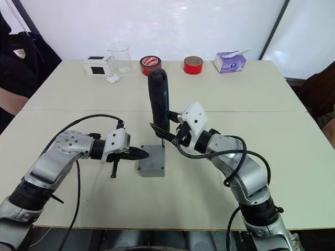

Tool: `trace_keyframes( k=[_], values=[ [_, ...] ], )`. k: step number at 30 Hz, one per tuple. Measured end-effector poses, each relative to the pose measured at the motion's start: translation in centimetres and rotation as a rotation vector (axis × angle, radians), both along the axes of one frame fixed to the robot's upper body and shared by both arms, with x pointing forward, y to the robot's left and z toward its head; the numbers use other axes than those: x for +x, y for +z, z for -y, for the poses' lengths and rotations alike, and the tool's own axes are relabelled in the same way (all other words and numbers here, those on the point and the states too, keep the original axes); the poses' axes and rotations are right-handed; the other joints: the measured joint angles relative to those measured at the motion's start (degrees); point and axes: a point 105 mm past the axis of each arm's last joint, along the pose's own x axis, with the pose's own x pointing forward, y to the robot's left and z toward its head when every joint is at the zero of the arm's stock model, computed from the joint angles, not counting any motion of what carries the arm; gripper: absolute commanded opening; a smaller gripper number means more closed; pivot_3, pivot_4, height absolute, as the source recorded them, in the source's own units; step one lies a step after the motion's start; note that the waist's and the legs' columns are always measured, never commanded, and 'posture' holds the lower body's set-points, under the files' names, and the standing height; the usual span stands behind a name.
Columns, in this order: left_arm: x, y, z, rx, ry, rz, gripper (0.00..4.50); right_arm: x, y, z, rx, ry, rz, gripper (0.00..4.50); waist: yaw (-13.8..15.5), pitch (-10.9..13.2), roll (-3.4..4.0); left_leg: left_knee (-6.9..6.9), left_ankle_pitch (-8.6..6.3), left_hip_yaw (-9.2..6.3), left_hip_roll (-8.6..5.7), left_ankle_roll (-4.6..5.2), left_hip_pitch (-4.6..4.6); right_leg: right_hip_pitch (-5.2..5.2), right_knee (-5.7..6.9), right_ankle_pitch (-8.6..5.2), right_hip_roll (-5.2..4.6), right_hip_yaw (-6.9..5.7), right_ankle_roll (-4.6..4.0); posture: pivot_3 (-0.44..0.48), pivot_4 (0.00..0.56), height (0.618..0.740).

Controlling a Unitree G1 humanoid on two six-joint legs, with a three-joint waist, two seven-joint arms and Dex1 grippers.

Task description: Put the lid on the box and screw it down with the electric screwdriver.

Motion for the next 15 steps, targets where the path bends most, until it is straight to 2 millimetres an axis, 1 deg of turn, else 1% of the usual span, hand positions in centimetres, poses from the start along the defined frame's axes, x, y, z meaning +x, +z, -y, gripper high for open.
trace_keyframes(
  k=[5,7,8,15],
  values=[
    [0.03,-0.13,-0.03,0.002,-0.001,0.001,0.00,0.00,-0.12,-0.01,-0.009,-0.003,-0.001,1.87,0.0,-0.1,-0.01,-0.17,0.00,0.02,-0.01,0.00,0.22,0.15,-0.10,-0.01,-0.02,0.04,-0.01,0.000,0.150,0.739],
    [0.04,-0.21,-0.05,0.003,0.000,-0.001,0.00,0.00,-0.20,0.01,-0.010,-0.005,-0.003,1.87,0.0,-0.1,-0.01,-0.33,0.00,0.04,-0.01,0.00,0.51,0.38,-0.20,-0.03,-0.03,0.05,-0.02,0.000,0.150,0.739],
    [0.04,-0.26,-0.06,0.005,0.000,0.000,0.00,-0.01,-0.26,0.02,-0.011,-0.005,-0.005,1.87,0.0,-0.1,-0.01,-0.45,0.00,0.04,-0.01,0.00,0.71,0.54,-0.29,-0.20,-0.04,0.06,-0.22,0.000,0.150,0.739],
    [0.04,-0.26,-0.05,0.006,-0.001,0.001,0.00,0.00,-0.22,0.06,-0.017,-0.006,-0.001,1.87,0.0,-0.1,-0.01,-0.48,0.00,0.01,0.01,0.00,0.71,0.54,-0.29,-0.25,-0.06,0.06,-0.23,0.000,0.150,0.739]
  ],
)
